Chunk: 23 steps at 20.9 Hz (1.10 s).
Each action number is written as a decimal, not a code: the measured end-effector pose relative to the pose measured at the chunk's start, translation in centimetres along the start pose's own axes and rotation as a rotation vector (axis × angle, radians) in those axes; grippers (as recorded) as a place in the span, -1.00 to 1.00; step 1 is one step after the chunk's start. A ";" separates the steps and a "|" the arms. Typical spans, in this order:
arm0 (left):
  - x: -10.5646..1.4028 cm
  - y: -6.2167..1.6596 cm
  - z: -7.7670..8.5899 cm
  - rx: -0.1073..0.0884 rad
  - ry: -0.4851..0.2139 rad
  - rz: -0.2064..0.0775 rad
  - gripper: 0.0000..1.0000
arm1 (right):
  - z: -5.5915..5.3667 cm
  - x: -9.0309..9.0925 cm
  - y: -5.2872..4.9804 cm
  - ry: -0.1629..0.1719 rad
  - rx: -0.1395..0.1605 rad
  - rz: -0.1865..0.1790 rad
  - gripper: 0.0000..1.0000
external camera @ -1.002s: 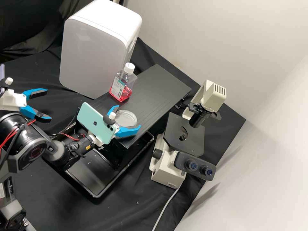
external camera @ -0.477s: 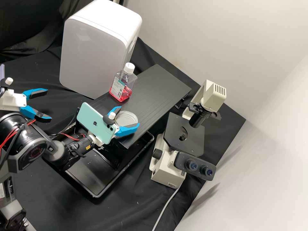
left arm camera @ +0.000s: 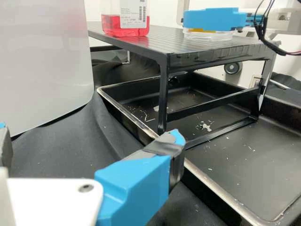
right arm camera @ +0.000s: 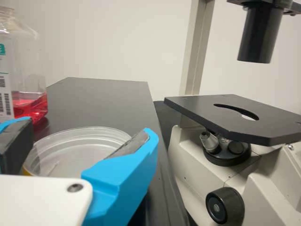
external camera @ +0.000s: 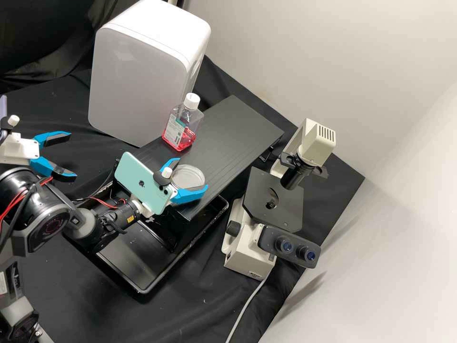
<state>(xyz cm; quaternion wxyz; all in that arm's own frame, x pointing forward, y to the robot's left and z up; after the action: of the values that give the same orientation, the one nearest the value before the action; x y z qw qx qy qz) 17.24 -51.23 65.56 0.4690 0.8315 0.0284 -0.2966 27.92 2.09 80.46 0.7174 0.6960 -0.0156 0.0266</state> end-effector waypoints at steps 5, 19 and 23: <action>0.0 0.00 0.0 0.000 0.000 0.000 1.00 | 0.0 0.0 0.0 -0.005 0.003 0.004 1.00; 0.0 0.00 0.0 0.001 0.000 0.000 1.00 | 0.1 0.0 0.0 -0.009 0.003 -0.001 1.00; 0.0 -0.05 0.0 0.002 0.001 -0.002 1.00 | 0.1 0.0 0.0 -0.009 0.003 -0.001 1.00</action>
<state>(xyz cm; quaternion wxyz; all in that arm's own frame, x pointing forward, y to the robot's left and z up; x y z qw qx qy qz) 17.24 -51.19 65.52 0.4680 0.8319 0.0293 -0.2968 27.92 2.01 80.46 0.7164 0.6970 -0.0185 0.0232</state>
